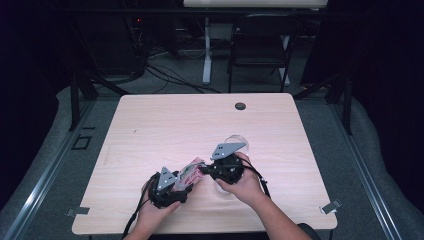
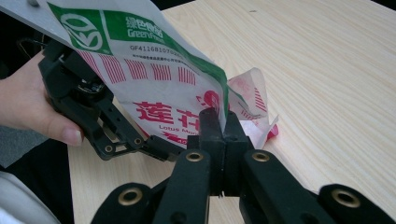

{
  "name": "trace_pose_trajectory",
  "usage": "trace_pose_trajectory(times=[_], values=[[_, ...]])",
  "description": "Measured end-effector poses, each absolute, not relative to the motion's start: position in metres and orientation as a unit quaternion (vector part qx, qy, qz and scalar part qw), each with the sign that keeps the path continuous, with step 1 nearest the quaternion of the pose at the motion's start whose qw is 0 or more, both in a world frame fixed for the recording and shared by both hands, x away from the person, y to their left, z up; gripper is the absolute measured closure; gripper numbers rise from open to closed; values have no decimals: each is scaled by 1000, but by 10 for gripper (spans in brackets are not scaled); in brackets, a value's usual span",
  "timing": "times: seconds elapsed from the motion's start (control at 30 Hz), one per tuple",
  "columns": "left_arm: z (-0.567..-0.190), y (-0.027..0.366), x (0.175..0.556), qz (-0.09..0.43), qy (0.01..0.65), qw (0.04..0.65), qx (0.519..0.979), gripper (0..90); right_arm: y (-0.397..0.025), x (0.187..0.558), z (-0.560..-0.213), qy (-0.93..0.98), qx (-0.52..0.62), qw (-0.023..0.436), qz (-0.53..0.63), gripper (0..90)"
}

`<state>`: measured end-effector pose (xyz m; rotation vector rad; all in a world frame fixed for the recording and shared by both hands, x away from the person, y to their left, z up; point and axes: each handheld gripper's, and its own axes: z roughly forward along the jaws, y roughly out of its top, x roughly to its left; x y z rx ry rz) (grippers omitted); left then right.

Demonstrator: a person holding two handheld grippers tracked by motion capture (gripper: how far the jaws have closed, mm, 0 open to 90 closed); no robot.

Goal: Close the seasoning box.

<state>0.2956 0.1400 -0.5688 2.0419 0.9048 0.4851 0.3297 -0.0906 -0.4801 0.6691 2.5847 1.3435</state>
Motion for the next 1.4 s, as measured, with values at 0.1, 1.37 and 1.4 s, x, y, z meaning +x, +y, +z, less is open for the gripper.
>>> trace_pose_trajectory(times=[0.1, 1.37, 1.4], values=[[-571, 140, 297, 193, 359, 414, 814, 285, -91, 329, -480, 862, 223, 77, 448, 900], [-588, 130, 310, 164, 378, 359, 837, 318, -93, 326, -482, 861, 227, 83, 448, 900], [-588, 130, 310, 163, 377, 361, 837, 331, -93, 326, -482, 860, 228, 83, 449, 900]])
